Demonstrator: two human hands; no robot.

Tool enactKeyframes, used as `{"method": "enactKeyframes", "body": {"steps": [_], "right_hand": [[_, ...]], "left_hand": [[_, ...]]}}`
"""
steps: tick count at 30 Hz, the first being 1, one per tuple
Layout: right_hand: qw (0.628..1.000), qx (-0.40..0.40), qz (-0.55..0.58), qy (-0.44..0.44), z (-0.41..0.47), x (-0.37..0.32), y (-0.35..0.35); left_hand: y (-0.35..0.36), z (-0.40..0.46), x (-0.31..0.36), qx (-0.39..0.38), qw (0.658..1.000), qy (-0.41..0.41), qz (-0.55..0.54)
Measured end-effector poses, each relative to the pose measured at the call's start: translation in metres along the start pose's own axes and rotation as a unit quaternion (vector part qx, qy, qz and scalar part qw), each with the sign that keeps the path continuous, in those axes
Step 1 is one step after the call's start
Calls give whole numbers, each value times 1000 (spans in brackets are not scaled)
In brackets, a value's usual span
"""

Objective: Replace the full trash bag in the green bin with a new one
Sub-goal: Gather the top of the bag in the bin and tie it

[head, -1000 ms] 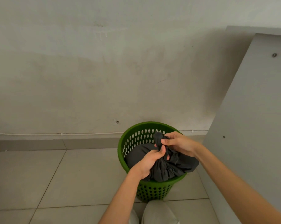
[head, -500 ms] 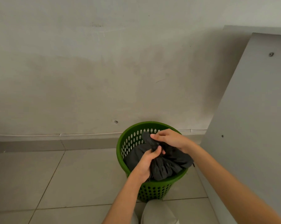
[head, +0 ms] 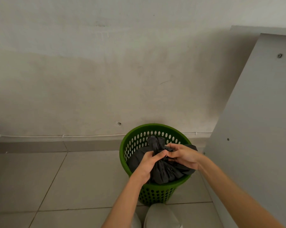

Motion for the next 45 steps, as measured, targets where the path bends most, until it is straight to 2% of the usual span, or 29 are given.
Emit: {"method": "enactKeyframes", "body": {"steps": [4, 8, 17, 19, 22, 25, 31, 36, 38, 40, 43, 45], "right_hand": [[1000, 15, 9, 7, 4, 2, 0], [999, 50, 8, -3, 5, -1, -1], [997, 72, 32, 17, 4, 2, -11], [997, 77, 28, 12, 3, 0, -11], [995, 100, -4, -9, 1, -7, -12], [992, 116, -37, -35, -2, -13, -12], [995, 83, -17, -51, -1, -22, -5], [973, 113, -163, -119, -3, -34, -5], [957, 158, -187, -153, -5, -39, -7], [932, 221, -215, -189, -9, -46, -13], [920, 265, -202, -206, -14, -48, -17], [922, 278, -169, -209, -15, -46, -18]], "left_hand": [[-3, 2, 2, 36, 999, 19, 37], [-4, 4, 4, 59, 998, 14, 30], [10, -2, 3, -32, 998, -45, 18], [11, 0, 4, -23, 998, -31, 48], [2, 6, 4, 31, 995, 0, 95], [-12, 8, 10, 57, 994, 17, 95], [-19, 8, 7, 100, 994, 5, -46], [-25, 12, -1, 149, 981, -13, -124], [-30, 11, 7, 191, 975, 23, -109], [-33, 8, 24, 236, 967, 95, -19], [-39, -3, 51, 327, 914, 213, 114], [-38, -11, 61, 359, 882, 262, 153]]}}
Point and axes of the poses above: each hand's wrist, its own z-axis towards the middle knuckle, its own y-axis out of the palm, x = y × z, the point moved 10 cm from there along z, towards the middle knuckle, and after that the axes turned 11 degrees about x, right-handed, at the moved point
